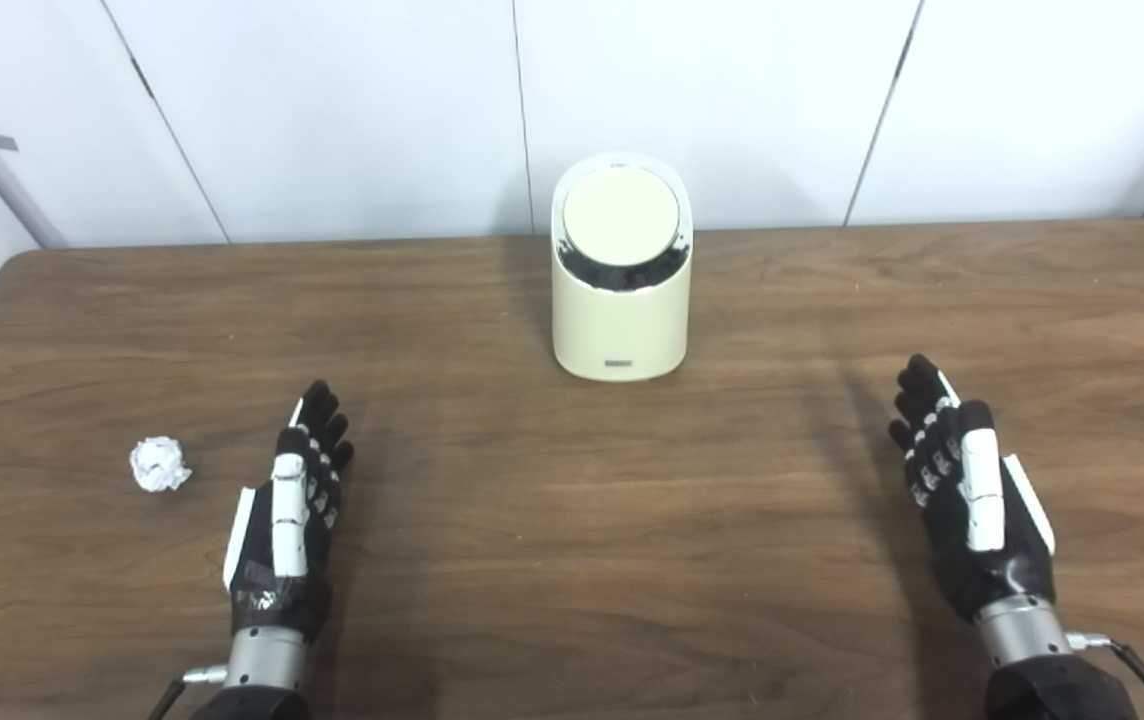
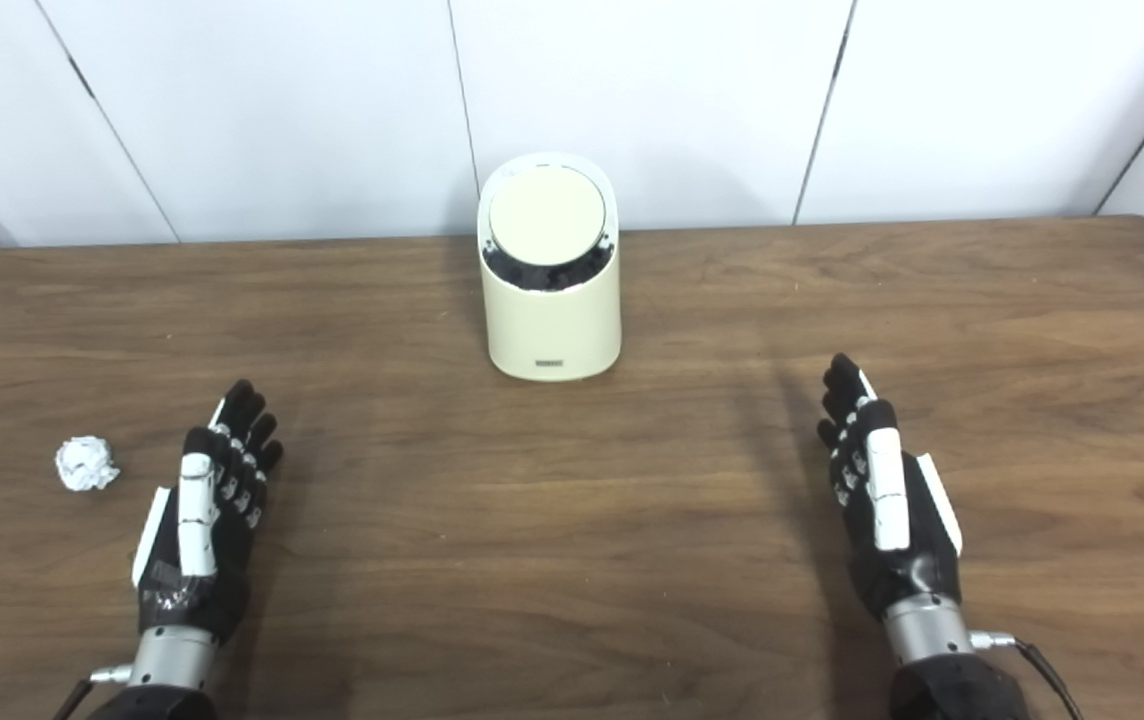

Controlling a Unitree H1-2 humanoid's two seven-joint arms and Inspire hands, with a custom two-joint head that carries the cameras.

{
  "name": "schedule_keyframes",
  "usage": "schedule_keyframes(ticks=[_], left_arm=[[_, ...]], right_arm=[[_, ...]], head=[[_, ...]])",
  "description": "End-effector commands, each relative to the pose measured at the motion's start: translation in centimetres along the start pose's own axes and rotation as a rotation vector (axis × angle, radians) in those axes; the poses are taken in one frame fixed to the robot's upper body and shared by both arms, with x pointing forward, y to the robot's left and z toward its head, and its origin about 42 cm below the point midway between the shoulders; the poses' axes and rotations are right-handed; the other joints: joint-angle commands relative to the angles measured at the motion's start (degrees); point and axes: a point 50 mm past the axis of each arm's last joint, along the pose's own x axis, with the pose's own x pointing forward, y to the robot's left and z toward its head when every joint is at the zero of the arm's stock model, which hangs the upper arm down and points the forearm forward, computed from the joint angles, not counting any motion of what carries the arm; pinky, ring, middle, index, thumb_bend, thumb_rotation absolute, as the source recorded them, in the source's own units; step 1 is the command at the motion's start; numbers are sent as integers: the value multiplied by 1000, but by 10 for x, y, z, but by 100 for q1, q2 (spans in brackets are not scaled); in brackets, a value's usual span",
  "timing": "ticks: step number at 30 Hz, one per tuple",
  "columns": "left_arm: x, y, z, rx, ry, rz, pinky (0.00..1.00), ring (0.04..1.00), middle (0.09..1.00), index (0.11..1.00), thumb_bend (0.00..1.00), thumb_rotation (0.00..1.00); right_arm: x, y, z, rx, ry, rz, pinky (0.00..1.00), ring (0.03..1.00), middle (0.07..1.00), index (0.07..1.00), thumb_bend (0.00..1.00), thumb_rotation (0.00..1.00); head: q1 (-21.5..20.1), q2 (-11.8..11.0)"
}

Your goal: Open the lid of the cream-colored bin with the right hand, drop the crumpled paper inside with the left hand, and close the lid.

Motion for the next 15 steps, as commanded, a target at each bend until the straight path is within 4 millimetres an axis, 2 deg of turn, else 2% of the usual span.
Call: schedule_keyframes(ticks=[1,15], left_arm=[[0,0,11,15,-49,-14,1000,1000,1000,1000,544,997],[-1,-1,12,21,-47,-8,1000,990,993,993,549,991]], right_arm=[[-3,2,12,2,-71,8,1000,1000,980,963,517,998],[-4,3,12,-5,-71,6,1000,1000,980,960,522,991]], head=[[-19,-2],[-37,-10]])
